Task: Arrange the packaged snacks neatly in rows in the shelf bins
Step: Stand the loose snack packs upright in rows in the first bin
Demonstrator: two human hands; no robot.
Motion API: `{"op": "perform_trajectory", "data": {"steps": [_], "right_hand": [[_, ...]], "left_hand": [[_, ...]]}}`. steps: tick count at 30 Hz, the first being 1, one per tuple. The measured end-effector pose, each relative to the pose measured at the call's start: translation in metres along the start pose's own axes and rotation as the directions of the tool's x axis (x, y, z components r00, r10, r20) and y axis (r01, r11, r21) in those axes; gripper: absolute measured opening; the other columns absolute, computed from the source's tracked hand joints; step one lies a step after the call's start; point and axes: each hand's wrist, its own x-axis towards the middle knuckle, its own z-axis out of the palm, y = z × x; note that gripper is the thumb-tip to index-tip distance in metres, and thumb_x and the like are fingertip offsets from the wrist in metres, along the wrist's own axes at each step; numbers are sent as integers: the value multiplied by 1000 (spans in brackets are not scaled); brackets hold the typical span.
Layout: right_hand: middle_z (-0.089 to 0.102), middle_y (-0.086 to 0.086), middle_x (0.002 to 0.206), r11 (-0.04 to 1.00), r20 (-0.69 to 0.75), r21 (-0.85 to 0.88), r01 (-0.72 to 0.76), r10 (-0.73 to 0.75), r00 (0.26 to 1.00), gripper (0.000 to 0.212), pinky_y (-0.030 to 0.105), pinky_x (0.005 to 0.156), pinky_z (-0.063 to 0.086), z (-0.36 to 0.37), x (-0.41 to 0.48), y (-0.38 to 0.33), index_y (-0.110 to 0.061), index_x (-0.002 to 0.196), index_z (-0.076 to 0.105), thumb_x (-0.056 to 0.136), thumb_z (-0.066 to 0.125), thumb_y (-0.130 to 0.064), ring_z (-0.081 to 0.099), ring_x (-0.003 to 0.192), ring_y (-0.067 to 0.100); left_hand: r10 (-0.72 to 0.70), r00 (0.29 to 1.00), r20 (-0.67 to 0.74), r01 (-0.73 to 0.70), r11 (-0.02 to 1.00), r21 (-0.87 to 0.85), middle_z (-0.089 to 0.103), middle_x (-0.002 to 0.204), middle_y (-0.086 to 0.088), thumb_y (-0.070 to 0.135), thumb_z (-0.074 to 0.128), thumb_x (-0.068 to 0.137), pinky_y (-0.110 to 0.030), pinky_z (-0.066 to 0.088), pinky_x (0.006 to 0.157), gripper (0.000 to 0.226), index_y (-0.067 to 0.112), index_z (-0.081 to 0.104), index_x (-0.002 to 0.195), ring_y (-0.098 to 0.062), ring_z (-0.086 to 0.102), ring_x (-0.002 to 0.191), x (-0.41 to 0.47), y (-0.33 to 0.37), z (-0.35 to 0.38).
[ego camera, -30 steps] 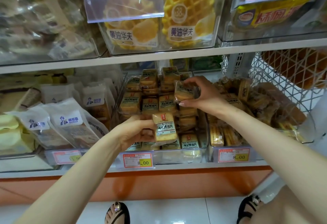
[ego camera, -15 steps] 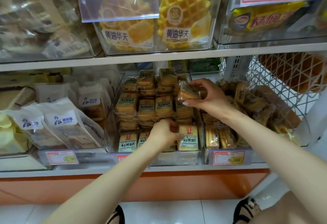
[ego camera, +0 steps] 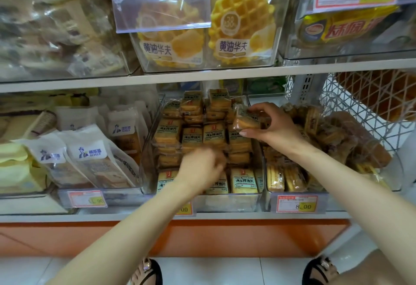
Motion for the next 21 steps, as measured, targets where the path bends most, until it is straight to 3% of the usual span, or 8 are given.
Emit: {"op": "perform_trajectory", "data": {"steps": [2, 4, 5, 7, 9, 14, 21], "right_hand": [[52, -7, 125, 998, 12, -52, 24, -23, 1000, 59, 28, 95, 37, 4, 2, -3, -29, 117, 54, 66, 83, -31, 47, 114, 10], [51, -6, 126, 993, 59, -108, 52, -46, 997, 61, 31, 95, 39, 10, 4, -6, -30, 120, 53, 66, 83, -32, 47, 114, 13], [51, -6, 126, 985, 96, -160, 67, -52, 994, 62, 34, 96, 40, 15, 4, -8, -31, 121, 53, 67, 82, -33, 46, 116, 14], [48, -8, 132, 944, 166, -320, 83, -31, 986, 63, 40, 100, 39, 24, 7, -9, -36, 123, 49, 68, 79, -41, 44, 121, 17], [46, -9, 136, 878, 173, -473, 75, 9, 985, 63, 44, 102, 39, 28, 9, -10, -39, 124, 45, 70, 76, -48, 43, 124, 22], [42, -2, 139, 768, 124, -640, 42, 49, 991, 59, 40, 108, 25, 22, 13, -13, -36, 127, 44, 76, 73, -40, 37, 129, 24], [32, -4, 147, 818, 218, -571, 67, 72, 973, 61, 48, 115, 19, 22, 14, -10, -32, 131, 44, 77, 73, -37, 32, 135, 24]], "left_hand": [[-67, 933, -352, 46, 997, -68, 61, 114, -3, 17, 52, 89, -33, 49, 79, 25, 21, 62, 112, -23, 57, 103, 3, -18, -24], [-85, 881, -465, 94, 996, -3, 54, 122, -11, 18, 59, 85, -39, 45, 84, 37, 13, 53, 122, -29, 49, 114, 6, -41, -45], [-106, 907, -408, 148, 986, 71, 49, 130, -14, 23, 64, 83, -42, 39, 93, 51, 10, 47, 129, -30, 41, 122, 8, -54, -50], [-204, 960, -192, 247, 940, 234, 33, 146, -15, 42, 68, 78, -49, 12, 112, 81, 10, 30, 142, -31, 22, 137, 12, -76, -53], [-259, 965, -31, 255, 914, 316, 18, 154, -11, 55, 66, 74, -55, -8, 111, 95, 15, 19, 147, -31, 9, 143, 13, -92, -52], [-210, 978, 1, 200, 931, 306, 21, 153, -6, 49, 66, 78, -57, -2, 113, 85, 23, 23, 146, -30, 14, 140, 14, -112, -55], [-181, 983, -19, 182, 968, 175, 26, 150, -8, 44, 72, 73, -56, -12, 111, 88, 20, 23, 142, -26, 10, 142, 16, -107, -55]]}}
